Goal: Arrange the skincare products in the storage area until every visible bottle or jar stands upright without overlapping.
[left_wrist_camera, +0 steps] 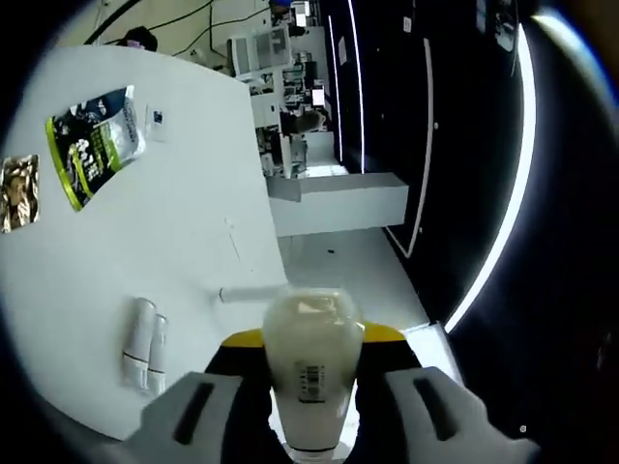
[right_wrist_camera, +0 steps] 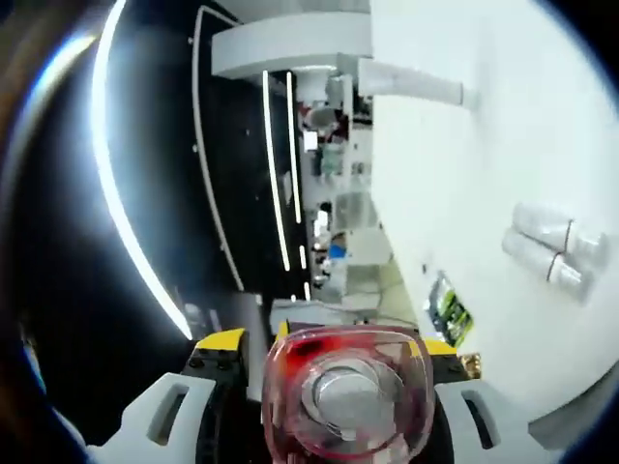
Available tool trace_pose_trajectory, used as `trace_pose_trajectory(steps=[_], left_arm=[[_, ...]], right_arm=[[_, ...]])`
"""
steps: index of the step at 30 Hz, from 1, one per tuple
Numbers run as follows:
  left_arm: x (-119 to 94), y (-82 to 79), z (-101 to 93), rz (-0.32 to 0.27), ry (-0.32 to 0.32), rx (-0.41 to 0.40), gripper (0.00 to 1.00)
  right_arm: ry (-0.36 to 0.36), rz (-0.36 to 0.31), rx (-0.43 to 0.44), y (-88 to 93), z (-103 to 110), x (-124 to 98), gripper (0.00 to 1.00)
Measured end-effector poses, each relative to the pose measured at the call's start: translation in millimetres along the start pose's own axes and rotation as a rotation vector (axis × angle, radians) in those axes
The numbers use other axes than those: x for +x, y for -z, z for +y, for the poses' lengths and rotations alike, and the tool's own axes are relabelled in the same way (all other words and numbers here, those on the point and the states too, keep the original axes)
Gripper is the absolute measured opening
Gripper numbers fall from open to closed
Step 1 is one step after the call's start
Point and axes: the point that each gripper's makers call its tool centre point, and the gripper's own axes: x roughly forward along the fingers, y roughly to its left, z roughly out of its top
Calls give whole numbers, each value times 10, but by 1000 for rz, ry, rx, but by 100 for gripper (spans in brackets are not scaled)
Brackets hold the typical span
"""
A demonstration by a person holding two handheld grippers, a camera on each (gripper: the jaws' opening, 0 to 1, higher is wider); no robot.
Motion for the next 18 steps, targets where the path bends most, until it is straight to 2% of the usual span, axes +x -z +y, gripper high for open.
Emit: trace_pose_trajectory(steps=[1,3,4,6,9,12,15,18], left_arm=[[9,21,-16,4,8,3,27],[26,64,-47,11,23,9,27],[29,79,-50,16,25,10,27],[35,109,-56,26,29,11,27],[26,170,-54,41,41,-30,27],[18,195,-111,53,69,-24,27],[45,251,-152,98,82,2,27],[23,390,-196,184,105,27,27]], right_arm=[[0,-3,-6,-10,-9,0,60],[-1,-8,-18,-31,-26,-1,45],[-5,-12,-24,-49,-22,-16,43],[-12,-20,-36,-86,-14,-45,42],[-58,-35,-55,-168,54,-69,38],[-79,20,-66,-124,83,-94,36],[-102,58,-68,-144,116,-126,35],[-125,80,-92,-218,162,-181,35]])
